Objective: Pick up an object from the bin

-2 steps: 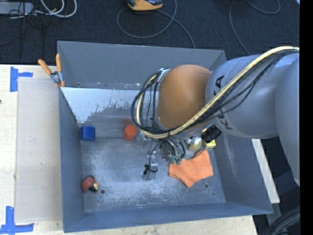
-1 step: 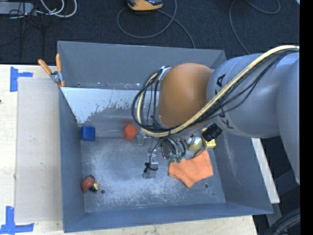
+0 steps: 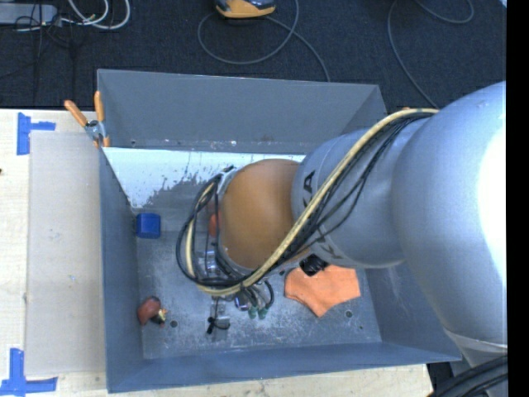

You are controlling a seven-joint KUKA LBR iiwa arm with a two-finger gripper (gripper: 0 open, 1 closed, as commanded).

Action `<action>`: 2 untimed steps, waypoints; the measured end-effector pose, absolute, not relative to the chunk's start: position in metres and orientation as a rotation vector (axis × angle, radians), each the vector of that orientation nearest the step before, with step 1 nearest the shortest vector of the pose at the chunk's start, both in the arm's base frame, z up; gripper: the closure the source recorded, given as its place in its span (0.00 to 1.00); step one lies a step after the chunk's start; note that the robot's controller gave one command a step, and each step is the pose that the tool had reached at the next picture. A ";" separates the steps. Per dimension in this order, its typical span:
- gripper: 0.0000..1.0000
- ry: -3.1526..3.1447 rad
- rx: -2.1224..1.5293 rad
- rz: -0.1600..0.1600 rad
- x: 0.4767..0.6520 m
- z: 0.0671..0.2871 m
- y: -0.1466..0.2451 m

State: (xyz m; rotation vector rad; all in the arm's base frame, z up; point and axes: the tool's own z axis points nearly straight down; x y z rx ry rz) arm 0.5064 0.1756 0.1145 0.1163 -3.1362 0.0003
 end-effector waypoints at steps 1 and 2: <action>0.00 -3.139 0.229 -0.007 0.546 0.128 0.247; 0.00 -3.131 0.097 0.003 0.519 0.102 0.246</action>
Offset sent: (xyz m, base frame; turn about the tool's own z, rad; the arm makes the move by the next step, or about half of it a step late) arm 0.0137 0.0705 -0.0102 0.0132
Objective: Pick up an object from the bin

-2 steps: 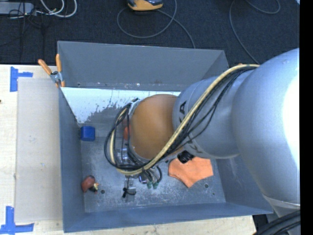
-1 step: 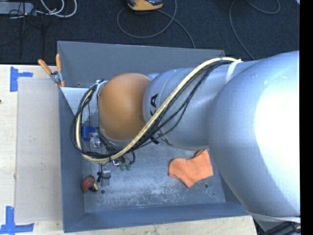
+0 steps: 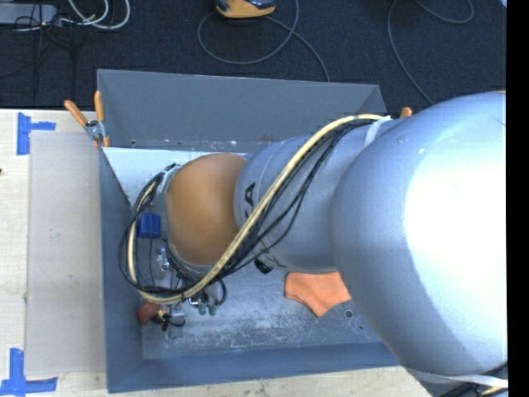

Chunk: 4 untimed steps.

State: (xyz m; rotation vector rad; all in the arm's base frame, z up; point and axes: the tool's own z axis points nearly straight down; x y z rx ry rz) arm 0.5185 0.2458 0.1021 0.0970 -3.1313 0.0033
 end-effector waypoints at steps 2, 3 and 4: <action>1.00 -3.129 0.119 0.005 0.509 0.069 0.244; 1.00 -3.129 0.119 0.005 0.509 0.069 0.244; 1.00 -3.123 0.118 0.008 0.508 0.073 0.244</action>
Offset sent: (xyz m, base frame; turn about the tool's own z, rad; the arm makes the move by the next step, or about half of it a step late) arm -0.0093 0.0002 -0.0321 -0.0188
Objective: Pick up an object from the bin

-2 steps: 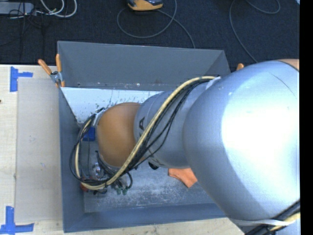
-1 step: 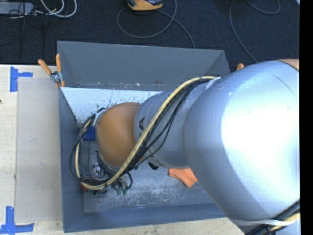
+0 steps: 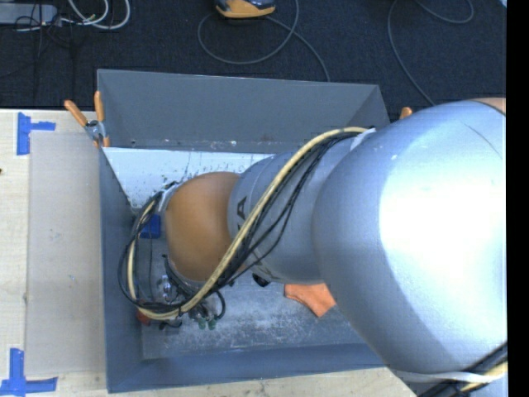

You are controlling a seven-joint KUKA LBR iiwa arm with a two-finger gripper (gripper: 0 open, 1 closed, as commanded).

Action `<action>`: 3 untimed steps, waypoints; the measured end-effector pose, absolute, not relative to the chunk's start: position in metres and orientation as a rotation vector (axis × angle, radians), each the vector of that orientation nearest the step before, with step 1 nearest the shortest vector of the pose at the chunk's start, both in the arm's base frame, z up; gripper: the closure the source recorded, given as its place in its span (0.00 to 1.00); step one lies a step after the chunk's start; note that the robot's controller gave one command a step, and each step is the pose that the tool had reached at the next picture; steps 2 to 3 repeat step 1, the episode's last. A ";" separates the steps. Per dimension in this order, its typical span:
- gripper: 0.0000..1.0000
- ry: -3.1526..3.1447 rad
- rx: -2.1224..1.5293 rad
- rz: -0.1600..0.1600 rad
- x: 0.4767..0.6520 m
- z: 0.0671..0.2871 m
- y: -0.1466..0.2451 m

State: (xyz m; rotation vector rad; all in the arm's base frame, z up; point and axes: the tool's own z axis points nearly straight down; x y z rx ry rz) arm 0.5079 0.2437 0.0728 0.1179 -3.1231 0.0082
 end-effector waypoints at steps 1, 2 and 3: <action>1.00 -3.117 0.117 0.012 0.506 0.094 0.243; 1.00 -3.117 0.117 0.012 0.506 0.094 0.243; 1.00 -3.117 0.117 0.012 0.506 0.094 0.243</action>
Offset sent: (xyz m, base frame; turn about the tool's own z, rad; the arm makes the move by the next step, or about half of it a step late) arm -0.0001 0.0000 0.0508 0.0000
